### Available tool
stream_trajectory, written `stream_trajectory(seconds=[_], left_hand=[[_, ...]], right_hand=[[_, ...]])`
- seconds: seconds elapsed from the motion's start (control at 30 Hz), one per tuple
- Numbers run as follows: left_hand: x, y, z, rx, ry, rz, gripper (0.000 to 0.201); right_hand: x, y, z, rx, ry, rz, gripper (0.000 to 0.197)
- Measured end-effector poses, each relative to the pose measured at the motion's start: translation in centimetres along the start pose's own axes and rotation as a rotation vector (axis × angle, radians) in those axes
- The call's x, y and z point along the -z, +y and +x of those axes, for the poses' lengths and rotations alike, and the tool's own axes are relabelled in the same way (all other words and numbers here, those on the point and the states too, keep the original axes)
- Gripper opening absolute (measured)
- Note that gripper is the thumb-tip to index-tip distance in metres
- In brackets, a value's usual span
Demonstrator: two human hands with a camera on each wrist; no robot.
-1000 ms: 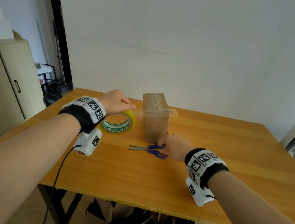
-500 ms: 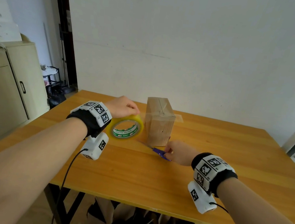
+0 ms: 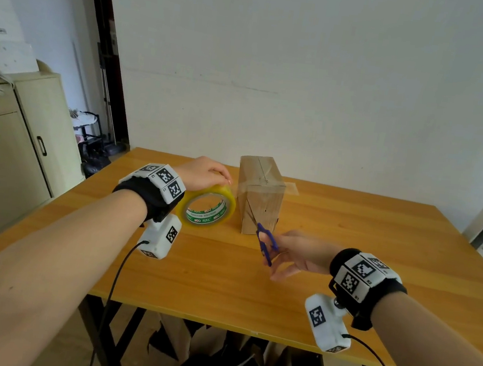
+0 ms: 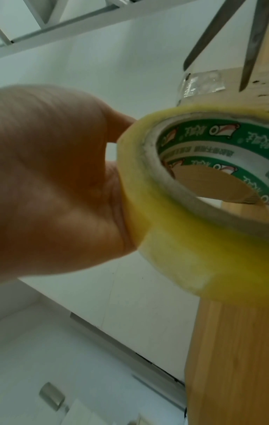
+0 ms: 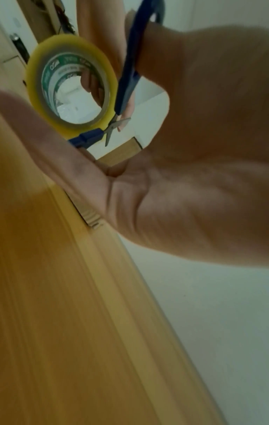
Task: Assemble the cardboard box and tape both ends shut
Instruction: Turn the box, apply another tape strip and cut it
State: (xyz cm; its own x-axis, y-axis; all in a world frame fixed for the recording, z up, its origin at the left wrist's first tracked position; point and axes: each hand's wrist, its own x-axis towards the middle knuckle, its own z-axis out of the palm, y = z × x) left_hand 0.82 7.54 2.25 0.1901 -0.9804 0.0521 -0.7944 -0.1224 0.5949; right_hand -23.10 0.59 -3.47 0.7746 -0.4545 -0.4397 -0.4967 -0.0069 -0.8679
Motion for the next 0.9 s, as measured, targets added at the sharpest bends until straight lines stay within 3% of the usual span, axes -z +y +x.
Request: stream_trajectory(seconds=[0.07,0.33,0.6,0.9], left_hand=[[0.1,0.1,0.0,-0.007,0.009,0.004,0.023],[0.1,0.5,-0.1,-0.028,0.019,-0.008,0.023],[-0.2,0.5,0.0,-0.026,0.032,0.019,0.024],[-0.3,0.3,0.2,0.005,0.095,0.018,0.022]], right_hand=[[-0.9,-0.5,0.1,0.030,-0.026,0.078,0.061],[-2.5,-1.3,1.9,0.078,0.070,0.176,0.070],[-3.2,-1.3,2.1,0.197,0.123,0.204,0.036],[-3.6,-0.8,2.4,0.281,0.228,0.171,0.034]])
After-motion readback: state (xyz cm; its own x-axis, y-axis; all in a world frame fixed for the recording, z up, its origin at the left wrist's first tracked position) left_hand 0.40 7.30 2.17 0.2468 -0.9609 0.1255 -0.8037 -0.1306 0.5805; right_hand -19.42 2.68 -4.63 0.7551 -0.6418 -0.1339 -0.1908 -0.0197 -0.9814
